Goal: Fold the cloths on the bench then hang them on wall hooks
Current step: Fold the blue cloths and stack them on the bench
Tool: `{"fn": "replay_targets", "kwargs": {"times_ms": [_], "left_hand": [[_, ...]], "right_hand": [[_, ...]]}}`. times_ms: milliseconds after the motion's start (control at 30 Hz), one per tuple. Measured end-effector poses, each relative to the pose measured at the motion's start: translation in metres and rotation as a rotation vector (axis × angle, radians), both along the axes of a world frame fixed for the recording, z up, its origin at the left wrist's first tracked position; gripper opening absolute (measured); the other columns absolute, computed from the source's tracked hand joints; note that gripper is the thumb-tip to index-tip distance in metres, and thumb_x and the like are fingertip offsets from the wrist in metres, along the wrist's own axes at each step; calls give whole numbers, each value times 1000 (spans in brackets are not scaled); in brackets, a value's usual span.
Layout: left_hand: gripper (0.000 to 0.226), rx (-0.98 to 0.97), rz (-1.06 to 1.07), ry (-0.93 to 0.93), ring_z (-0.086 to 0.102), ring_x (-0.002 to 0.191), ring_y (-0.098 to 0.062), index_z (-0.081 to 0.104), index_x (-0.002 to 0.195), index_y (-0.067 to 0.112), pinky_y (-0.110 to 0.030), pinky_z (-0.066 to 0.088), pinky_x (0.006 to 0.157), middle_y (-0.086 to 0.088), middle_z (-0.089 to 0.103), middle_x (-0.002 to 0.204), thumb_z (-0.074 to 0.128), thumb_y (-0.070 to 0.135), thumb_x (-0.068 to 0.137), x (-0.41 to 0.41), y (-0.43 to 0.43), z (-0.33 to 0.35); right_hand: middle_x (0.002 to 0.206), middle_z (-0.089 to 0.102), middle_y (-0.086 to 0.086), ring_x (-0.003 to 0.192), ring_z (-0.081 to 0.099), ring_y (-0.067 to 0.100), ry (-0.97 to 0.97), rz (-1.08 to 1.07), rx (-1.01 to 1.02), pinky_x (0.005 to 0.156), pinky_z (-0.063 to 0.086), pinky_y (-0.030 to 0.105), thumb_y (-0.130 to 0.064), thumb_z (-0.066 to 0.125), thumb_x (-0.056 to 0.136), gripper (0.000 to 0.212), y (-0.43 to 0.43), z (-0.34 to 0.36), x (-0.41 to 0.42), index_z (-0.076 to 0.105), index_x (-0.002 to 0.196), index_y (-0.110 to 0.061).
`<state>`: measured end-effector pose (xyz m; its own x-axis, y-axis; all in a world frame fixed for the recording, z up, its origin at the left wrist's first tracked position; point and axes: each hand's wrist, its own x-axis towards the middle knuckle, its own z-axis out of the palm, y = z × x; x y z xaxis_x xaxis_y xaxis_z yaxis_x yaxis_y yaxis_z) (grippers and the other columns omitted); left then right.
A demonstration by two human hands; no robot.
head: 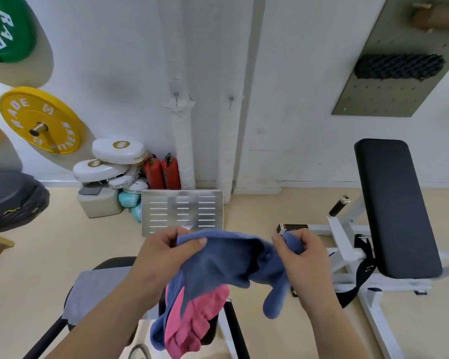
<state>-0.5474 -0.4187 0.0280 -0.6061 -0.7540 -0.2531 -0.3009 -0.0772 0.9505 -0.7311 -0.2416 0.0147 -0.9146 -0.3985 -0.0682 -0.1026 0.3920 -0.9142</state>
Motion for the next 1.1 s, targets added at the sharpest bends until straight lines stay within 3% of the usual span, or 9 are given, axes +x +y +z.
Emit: {"fn": "replay_targets", "kwargs": {"times_ms": [67,133,167,433,633,767,867,1000,1100], "left_hand": [[3,30,23,26,70,68,-13,78,84,18,-26,53,61,-3,76,76,79,19,87,-1,1,10],[2,-39,-31,10,72,70,-11,78,85,19,-25,55,64,-4,76,76,79,20,87,-5,11,18],[5,-82,-66,5,70,70,-9,76,84,15,-23,56,64,-6,74,74,78,18,88,-8,19,21],[15,-132,-137,68,71,80,-7,74,93,18,-18,55,75,1,76,84,67,5,94,-14,53,6],[39,-20,-120,29,72,88,-13,65,121,36,-32,60,85,2,76,92,71,13,92,-5,55,-3],[19,-89,-139,6,70,84,-13,75,95,21,-24,57,77,-4,75,88,65,4,94,0,54,-9],[17,-58,-82,9,72,84,-16,74,92,14,-18,56,74,-4,75,88,63,0,94,5,57,-12],[17,-86,7,37,72,85,-14,73,91,16,-21,58,78,2,76,85,62,3,96,10,58,-9],[16,-110,23,57,72,83,-12,74,91,15,-22,58,77,2,76,83,63,4,96,10,55,-4]], "right_hand": [[74,51,22,60,46,18,39,10,26,68,52,44,-27,76,87,42,1,2,2,45,75,-2],[68,50,13,56,46,9,87,65,41,60,45,20,-27,77,87,40,-2,9,11,46,73,-6],[67,51,8,59,49,10,119,106,63,58,43,18,-28,78,87,38,-4,13,16,47,72,-10],[76,72,1,72,68,12,-229,309,-187,69,55,31,-3,76,87,15,-14,16,47,66,85,-14],[100,79,4,101,75,19,-305,449,-260,91,59,32,10,74,84,33,-8,15,57,79,95,-21],[91,80,7,90,76,18,-287,351,-349,82,58,26,12,71,87,29,-9,13,60,80,87,-16],[84,78,10,80,74,18,-343,172,-422,74,58,23,14,73,83,22,-8,10,54,76,91,-7],[104,79,4,90,77,23,-454,239,-215,83,58,32,2,81,82,35,-1,-3,45,74,113,-15],[109,78,11,94,75,26,-543,357,-113,89,60,37,-23,74,93,22,2,-10,47,78,113,-15]]}}
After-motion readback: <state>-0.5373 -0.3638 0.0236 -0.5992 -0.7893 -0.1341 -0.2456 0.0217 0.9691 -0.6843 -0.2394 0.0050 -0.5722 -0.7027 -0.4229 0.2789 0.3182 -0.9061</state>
